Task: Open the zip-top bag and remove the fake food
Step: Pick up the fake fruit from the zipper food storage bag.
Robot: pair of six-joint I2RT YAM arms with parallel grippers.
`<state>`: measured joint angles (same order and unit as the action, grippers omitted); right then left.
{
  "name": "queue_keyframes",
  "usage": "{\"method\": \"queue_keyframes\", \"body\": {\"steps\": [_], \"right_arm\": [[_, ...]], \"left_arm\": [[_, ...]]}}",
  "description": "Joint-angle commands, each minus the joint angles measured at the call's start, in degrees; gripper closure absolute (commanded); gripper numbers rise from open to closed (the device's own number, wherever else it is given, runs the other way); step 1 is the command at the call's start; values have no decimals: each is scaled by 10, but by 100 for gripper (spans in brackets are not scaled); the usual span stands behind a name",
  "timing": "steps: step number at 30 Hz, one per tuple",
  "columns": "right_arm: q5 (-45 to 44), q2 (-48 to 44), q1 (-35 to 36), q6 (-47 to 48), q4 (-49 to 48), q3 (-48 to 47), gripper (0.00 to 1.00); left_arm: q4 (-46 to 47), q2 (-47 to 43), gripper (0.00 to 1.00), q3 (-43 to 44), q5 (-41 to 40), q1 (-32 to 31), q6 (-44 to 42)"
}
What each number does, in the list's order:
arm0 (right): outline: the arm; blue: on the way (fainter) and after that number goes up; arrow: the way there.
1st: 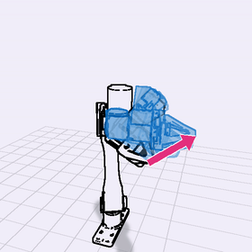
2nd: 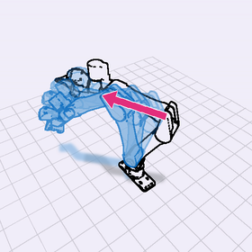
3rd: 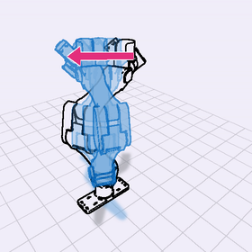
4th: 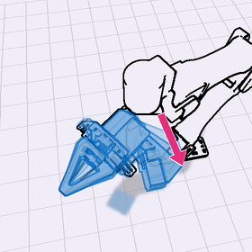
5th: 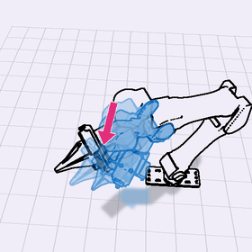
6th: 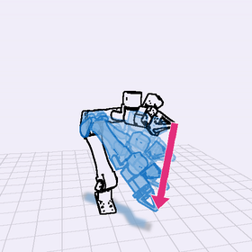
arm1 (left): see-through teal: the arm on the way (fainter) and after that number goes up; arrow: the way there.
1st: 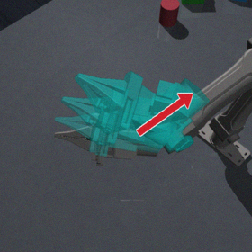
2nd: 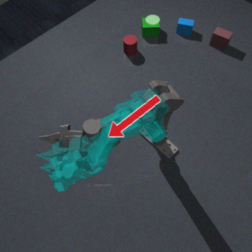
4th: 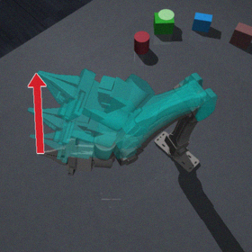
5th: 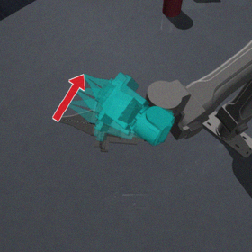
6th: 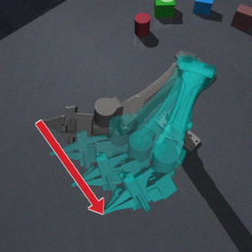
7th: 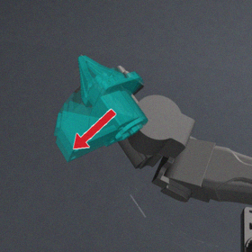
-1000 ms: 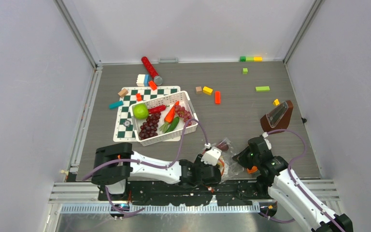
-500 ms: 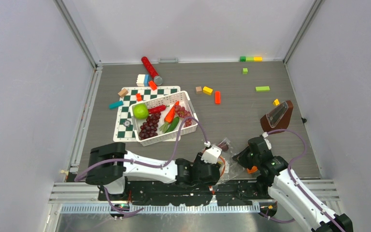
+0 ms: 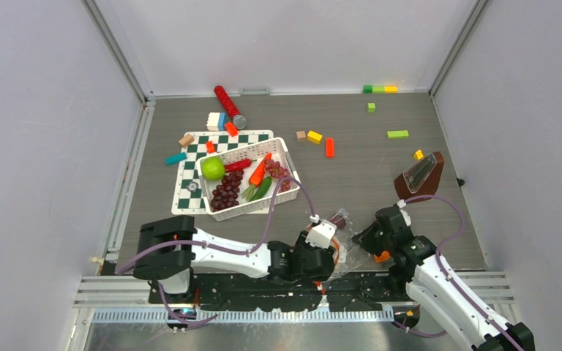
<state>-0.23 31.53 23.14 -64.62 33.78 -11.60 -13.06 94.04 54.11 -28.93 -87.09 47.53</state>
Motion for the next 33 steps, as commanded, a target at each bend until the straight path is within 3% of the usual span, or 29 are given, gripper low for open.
{"method": "queue_keyframes", "body": {"steps": [1,7,11,22,33], "right_arm": [[-20,7,-1,7,-2,-7,100],[-17,7,-1,8,-2,-7,100],[-18,7,-1,7,-2,-6,100],[-21,11,-1,9,-4,-10,100],[-22,13,-1,10,-6,-8,100]], "left_arm": [[22,27,45,25,-21,2,-7],[0,60,46,50,-24,2,-5],[1,62,53,54,-22,2,-5],[3,12,63,71,-35,2,-4],[29,-46,63,43,-58,2,34]]}}
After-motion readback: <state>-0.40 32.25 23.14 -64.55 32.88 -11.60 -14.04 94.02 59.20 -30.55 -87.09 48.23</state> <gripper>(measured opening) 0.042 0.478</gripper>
